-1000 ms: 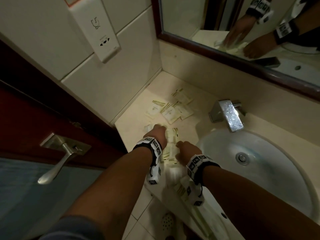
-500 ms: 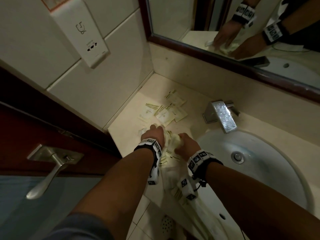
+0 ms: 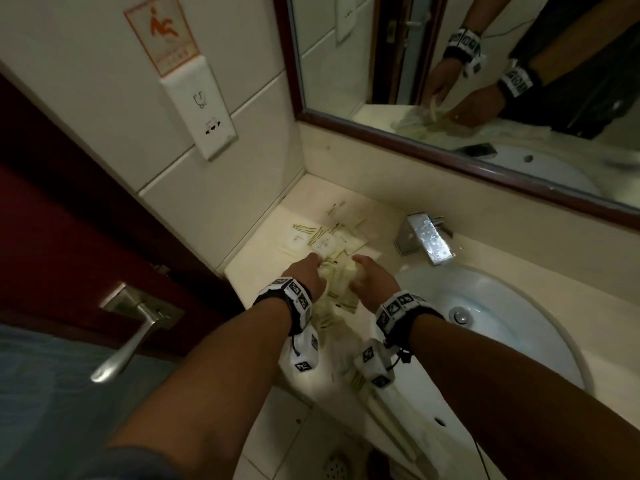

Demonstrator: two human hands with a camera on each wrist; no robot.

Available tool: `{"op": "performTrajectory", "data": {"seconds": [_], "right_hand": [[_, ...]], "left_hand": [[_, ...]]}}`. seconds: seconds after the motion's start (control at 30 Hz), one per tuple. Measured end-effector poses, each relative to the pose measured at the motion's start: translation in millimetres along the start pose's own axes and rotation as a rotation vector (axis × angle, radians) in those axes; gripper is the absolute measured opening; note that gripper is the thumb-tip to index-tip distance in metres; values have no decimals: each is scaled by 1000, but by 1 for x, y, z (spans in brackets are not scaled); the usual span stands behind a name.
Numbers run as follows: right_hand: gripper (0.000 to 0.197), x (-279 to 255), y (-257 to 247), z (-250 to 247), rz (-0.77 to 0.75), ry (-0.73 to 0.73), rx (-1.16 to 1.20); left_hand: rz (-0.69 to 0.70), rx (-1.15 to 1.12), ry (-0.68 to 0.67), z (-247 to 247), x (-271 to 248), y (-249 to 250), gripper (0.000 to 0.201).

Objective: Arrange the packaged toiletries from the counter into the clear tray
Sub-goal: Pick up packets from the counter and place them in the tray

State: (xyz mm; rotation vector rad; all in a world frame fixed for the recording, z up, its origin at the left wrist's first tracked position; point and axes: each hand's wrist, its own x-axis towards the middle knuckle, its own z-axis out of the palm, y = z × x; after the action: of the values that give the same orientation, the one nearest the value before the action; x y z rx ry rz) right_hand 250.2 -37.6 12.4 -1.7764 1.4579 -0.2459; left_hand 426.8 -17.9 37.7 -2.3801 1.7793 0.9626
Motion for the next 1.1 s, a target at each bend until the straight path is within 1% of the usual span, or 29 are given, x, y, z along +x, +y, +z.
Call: {"op": "performTrajectory", "data": {"seconds": [0.07, 0.13, 0.2, 0.23, 0.37, 0.43, 0.47, 0.53, 0.6, 0.67, 0.73, 0.83, 0.9, 0.97, 1.1], "right_hand": [[64, -12, -6, -5, 18, 21, 4], [67, -23, -9, -10, 41, 49, 3], [68, -39, -11, -16, 43, 77, 4], [68, -46, -11, -18, 40, 90, 0], [61, -84, -11, -25, -6, 136, 18], [56, -102, -6, -26, 0, 143, 55], [56, -110, -4, -26, 11, 144, 92], [61, -125, 2, -27, 26, 160, 143], [68, -140, 8, -29, 42, 194, 153], [74, -155, 15, -33, 59, 254, 158], [77, -167, 21, -40, 60, 305, 170], [78, -186, 32, -56, 65, 333, 178], [76, -195, 38, -65, 61, 336, 175], [76, -204, 47, -77, 53, 330, 207], [67, -225, 72, -103, 37, 314, 236]], "left_hand": [[23, -62, -29, -5, -17, 9, 36], [32, -136, -47, -8, -32, 16, 24], [41, -182, -38, -10, -48, 23, 14], [54, -195, -29, -9, -55, 26, 13], [97, -183, -15, -4, -82, 37, 22], [112, -158, -7, -1, -94, 46, 28], [118, -163, -11, 0, -100, 50, 30], [129, -253, -51, 9, -110, 59, 31], [120, -412, -115, 19, -123, 67, 30], [102, -556, -165, 25, -140, 75, 23], [115, -608, -193, 27, -154, 83, 18], [128, -624, -246, 30, -167, 102, 18], [140, -622, -259, 34, -174, 114, 23], [195, -586, -234, 41, -182, 130, 30], [328, -466, -168, 61, -193, 166, 32]]}}
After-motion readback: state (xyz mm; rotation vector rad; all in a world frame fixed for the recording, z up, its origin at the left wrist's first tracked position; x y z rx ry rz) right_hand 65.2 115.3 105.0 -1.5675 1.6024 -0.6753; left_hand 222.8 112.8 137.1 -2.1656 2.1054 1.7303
